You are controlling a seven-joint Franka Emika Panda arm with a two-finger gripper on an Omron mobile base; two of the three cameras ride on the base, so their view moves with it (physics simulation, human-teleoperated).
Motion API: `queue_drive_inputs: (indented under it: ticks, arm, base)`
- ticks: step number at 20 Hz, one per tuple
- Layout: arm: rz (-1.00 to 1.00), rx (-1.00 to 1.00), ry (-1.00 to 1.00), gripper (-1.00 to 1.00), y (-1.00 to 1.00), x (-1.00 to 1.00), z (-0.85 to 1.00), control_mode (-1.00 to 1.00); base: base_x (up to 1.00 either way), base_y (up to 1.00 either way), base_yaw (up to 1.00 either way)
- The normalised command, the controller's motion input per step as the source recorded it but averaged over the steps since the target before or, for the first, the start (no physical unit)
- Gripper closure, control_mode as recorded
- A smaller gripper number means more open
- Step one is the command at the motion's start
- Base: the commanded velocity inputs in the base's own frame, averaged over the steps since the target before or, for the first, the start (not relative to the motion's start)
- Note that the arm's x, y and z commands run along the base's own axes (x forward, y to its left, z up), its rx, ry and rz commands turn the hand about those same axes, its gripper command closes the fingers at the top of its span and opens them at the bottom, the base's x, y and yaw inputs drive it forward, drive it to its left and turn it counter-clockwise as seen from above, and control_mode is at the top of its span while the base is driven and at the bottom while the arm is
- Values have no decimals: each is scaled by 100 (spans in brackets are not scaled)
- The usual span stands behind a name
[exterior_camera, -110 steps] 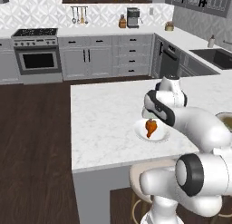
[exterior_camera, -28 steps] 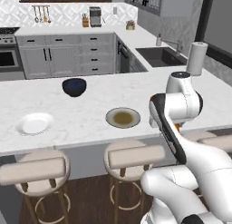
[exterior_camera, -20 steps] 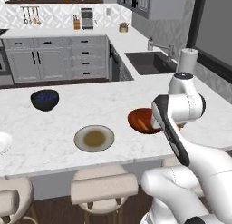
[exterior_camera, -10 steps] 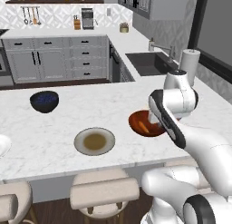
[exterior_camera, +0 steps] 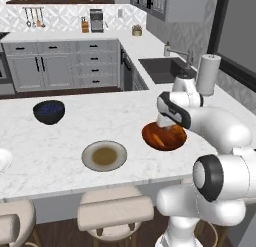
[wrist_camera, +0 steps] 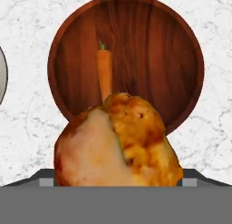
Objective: Pick the chicken drumstick and carrot from their plates and place them in the bowl. Then put the bowl in the fridge.
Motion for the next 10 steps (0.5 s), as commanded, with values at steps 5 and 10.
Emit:
queue_drive_inputs:
  ticks: [5, 10]
  arm:
    - [4, 1, 7, 100, 0, 92, -39, -100]
    - [1, 0, 0, 100, -7, 32, -44, -100]
  base:
    - [0, 0, 0]
    - [0, 0, 0]
